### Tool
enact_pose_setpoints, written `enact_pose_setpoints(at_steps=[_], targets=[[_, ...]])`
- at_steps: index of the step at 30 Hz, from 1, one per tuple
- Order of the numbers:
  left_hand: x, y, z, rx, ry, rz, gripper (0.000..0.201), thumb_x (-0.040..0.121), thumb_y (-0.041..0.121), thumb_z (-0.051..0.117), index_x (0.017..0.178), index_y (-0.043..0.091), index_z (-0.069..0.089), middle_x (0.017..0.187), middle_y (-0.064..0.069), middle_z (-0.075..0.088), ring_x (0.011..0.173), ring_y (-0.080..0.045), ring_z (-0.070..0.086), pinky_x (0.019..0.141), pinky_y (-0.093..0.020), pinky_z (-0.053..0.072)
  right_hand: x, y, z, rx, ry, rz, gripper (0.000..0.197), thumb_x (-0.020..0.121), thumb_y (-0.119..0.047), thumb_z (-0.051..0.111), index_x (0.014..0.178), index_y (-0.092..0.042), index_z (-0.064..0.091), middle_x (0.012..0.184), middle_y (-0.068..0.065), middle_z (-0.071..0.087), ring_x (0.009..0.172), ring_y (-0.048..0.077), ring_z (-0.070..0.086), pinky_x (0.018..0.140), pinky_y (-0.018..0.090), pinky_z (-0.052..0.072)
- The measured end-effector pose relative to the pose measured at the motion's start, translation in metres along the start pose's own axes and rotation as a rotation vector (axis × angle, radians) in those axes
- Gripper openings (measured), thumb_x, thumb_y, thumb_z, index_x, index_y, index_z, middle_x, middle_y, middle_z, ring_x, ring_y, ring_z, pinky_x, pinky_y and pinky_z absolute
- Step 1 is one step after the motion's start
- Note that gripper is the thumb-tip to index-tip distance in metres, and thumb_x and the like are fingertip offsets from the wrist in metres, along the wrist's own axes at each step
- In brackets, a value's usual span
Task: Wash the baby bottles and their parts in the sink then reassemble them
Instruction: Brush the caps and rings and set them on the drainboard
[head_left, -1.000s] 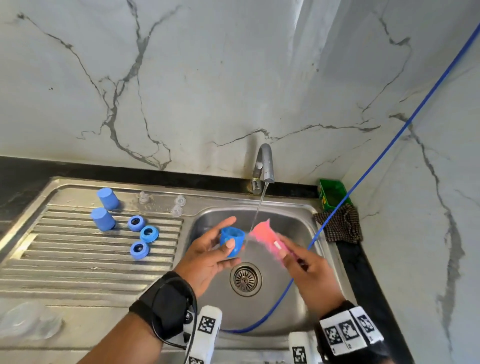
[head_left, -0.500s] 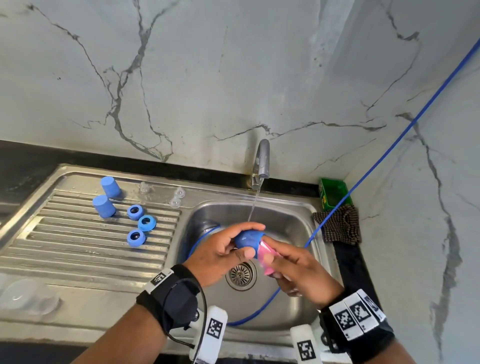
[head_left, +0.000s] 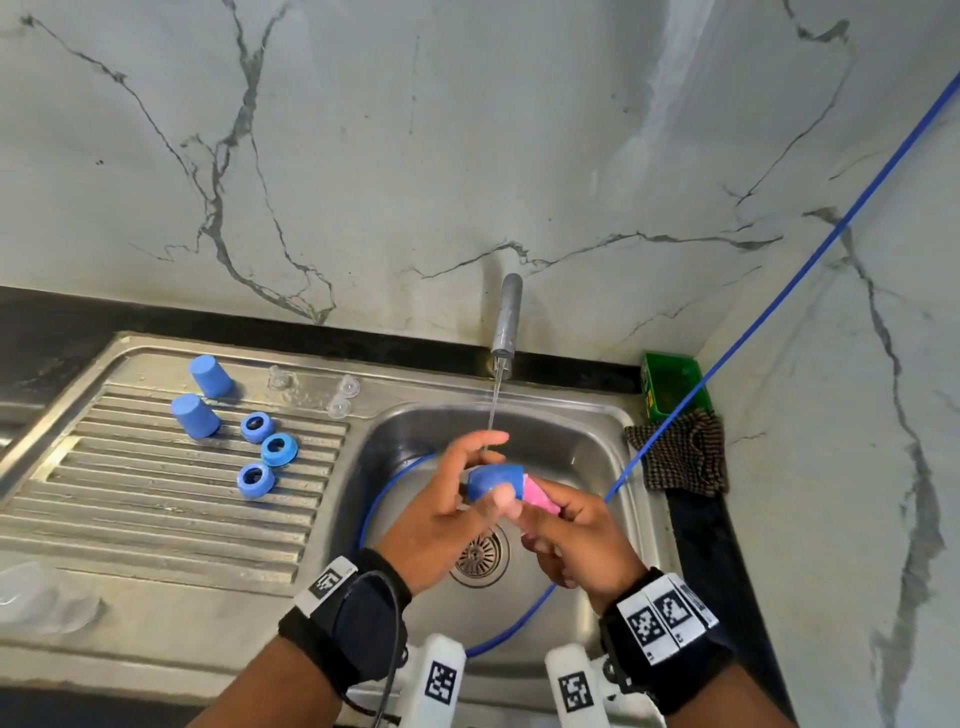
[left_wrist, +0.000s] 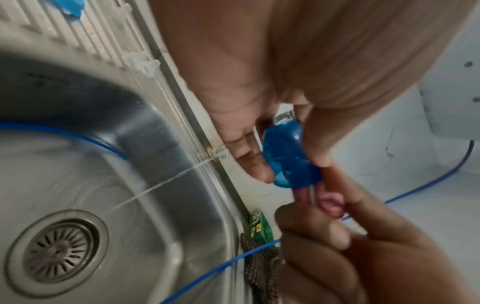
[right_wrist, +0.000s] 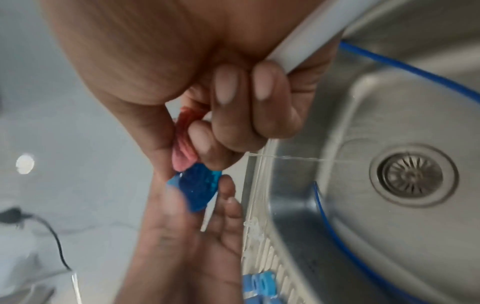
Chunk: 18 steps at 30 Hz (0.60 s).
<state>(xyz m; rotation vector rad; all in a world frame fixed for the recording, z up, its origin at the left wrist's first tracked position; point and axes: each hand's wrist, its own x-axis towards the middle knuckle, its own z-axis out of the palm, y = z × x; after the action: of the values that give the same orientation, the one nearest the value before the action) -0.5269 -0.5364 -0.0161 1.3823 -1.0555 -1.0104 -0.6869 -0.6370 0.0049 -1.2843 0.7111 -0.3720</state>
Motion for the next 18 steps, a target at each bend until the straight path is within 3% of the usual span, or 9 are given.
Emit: enact_pose_setpoints(at_steps=[2,4,7,9,11,12,13,15,18], targets=[[0.0,0.001,-0.002,0.056,-0.064,0.076,0.044,0.096,0.034,0.063,0.138,0.03,0.052,0.13,0.002,0.062,0.114,-0.023,0.064,0.097,-0.042,0.053,0.002,0.001,-0.004,0.111,0.009,0.117,0.03,0.083,-0.031,0.073,0.11,-0.019,0.076,0.059,0.005,0.036,0.039,0.009,0.022,0.041,0.016,0.013],[0.0,0.002,-0.003,0.01,-0.058,0.066,0.04,0.097,0.024,0.061,0.136,0.026,0.057,0.118,-0.006,0.068,0.098,-0.02,0.069,0.089,-0.04,0.056,0.0,-0.001,-0.004,0.152,-0.014,0.141,0.032,0.082,-0.032,0.073,0.11,-0.016,0.075,0.059,0.004,0.035,0.039,0.008,0.021,0.043,0.017,0.011],[0.003,0.008,-0.005,-0.076,-0.004,-0.04,0.033,0.099,0.032,0.059,0.132,0.027,0.061,0.093,-0.024,0.068,0.068,-0.027,0.064,0.067,-0.038,0.057,0.0,-0.005,0.004,0.027,-0.027,-0.076,0.021,0.088,-0.022,0.071,0.107,-0.017,0.077,0.055,0.0,0.045,0.039,0.01,0.032,0.039,0.018,0.026],[0.004,0.013,-0.004,-0.243,0.026,-0.162,0.035,0.097,0.04,0.059,0.124,0.018,0.066,0.081,-0.02,0.066,0.056,-0.023,0.058,0.053,-0.033,0.051,0.0,-0.007,0.008,-0.159,-0.025,-0.29,0.022,0.09,-0.012,0.072,0.112,-0.016,0.076,0.077,-0.001,0.072,0.062,0.013,0.062,0.06,0.023,0.05],[0.003,0.019,-0.007,-0.314,0.01,-0.289,0.049,0.095,0.049,0.053,0.111,0.006,0.07,0.076,-0.014,0.066,0.049,-0.018,0.052,0.046,-0.026,0.043,-0.003,-0.011,0.013,-0.256,-0.041,-0.369,0.023,0.091,-0.006,0.072,0.113,-0.013,0.075,0.098,0.003,0.077,0.085,0.011,0.069,0.08,0.023,0.053],[0.002,0.021,-0.009,-0.271,-0.008,-0.326,0.052,0.096,0.052,0.049,0.107,0.005,0.071,0.077,-0.014,0.068,0.048,-0.017,0.052,0.045,-0.024,0.041,-0.004,-0.012,0.014,-0.23,-0.062,-0.355,0.022,0.092,-0.004,0.07,0.112,-0.01,0.075,0.091,0.005,0.077,0.08,0.01,0.068,0.076,0.021,0.053],[0.002,0.023,-0.012,-0.203,-0.027,-0.337,0.054,0.097,0.055,0.047,0.105,0.008,0.071,0.081,-0.013,0.071,0.049,-0.018,0.053,0.046,-0.024,0.041,-0.006,-0.011,0.016,-0.169,-0.077,-0.31,0.02,0.093,-0.002,0.067,0.11,-0.008,0.075,0.077,0.007,0.071,0.065,0.009,0.063,0.064,0.018,0.05],[0.001,0.024,-0.018,-0.077,-0.036,-0.259,0.051,0.094,0.061,0.049,0.117,0.02,0.068,0.098,-0.009,0.072,0.059,-0.019,0.063,0.052,-0.029,0.047,-0.009,-0.01,0.018,-0.025,-0.036,-0.144,0.019,0.093,-0.008,0.066,0.108,-0.013,0.077,0.059,0.011,0.045,0.039,0.007,0.038,0.038,0.016,0.031],[-0.003,0.015,-0.027,0.1,-0.054,0.027,0.054,0.092,0.049,0.065,0.142,0.038,0.048,0.132,0.005,0.059,0.102,-0.017,0.069,0.083,-0.031,0.056,-0.012,-0.006,0.018,0.143,0.076,0.088,0.016,0.087,-0.025,0.07,0.101,-0.024,0.079,0.059,0.005,0.032,0.035,0.008,0.022,0.041,0.015,0.013]])
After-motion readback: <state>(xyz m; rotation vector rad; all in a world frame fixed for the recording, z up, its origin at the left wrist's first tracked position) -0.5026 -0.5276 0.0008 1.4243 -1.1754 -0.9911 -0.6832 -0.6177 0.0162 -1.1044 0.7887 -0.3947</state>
